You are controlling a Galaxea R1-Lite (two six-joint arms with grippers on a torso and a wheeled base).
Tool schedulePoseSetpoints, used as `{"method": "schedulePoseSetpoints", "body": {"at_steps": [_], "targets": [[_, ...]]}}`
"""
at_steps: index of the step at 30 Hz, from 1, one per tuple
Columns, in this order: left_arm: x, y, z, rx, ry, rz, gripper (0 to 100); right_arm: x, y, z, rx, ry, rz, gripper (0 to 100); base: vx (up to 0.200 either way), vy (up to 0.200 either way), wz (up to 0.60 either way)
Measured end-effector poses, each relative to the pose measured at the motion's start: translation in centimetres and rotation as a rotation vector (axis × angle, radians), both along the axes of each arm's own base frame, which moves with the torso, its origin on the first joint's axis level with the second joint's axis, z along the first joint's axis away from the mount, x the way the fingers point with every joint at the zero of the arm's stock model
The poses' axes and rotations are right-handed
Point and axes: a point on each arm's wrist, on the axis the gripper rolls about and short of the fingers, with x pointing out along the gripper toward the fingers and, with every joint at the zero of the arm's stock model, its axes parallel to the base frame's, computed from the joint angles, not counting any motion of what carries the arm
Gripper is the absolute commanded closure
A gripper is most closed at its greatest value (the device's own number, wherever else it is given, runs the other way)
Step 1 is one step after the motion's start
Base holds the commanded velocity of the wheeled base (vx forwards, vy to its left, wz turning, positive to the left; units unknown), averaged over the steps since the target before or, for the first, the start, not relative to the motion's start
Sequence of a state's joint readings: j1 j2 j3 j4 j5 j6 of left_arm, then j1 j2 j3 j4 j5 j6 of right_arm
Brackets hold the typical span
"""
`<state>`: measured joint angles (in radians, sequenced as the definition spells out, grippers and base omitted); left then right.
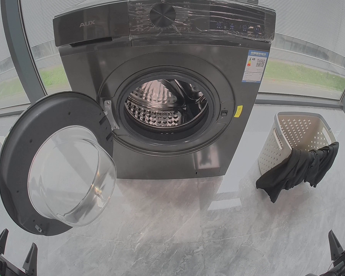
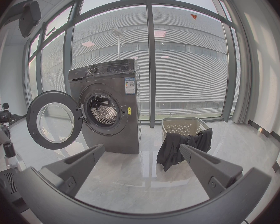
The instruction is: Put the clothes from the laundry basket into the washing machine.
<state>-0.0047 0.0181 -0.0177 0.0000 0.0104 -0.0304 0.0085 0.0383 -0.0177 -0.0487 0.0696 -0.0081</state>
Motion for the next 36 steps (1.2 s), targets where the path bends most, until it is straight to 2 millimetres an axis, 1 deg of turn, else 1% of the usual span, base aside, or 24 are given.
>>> {"method": "schedulePoseSetpoints", "body": {"at_steps": [6,11,35,36], "targets": [[0.0,0.0,0.0,0.0,0.0,0.0,0,-0.16,-0.12,-0.85,0.011,0.059,-0.055,0,0.0,0.0,0.0],[0.0,0.0,0.0,0.001,0.0,0.0,0,-0.21,-0.11,-0.88,0.002,0.055,-0.046,0,0.0,0.0,0.0],[0.0,0.0,0.0,0.002,0.0,0.0,0,-0.22,-0.11,-0.89,0.002,0.053,-0.046,0,0.0,-0.2,0.0],[0.0,0.0,0.0,0.002,0.0,0.001,0,-0.22,-0.11,-0.89,0.002,0.054,-0.047,0,0.0,0.0,0.0]]}}
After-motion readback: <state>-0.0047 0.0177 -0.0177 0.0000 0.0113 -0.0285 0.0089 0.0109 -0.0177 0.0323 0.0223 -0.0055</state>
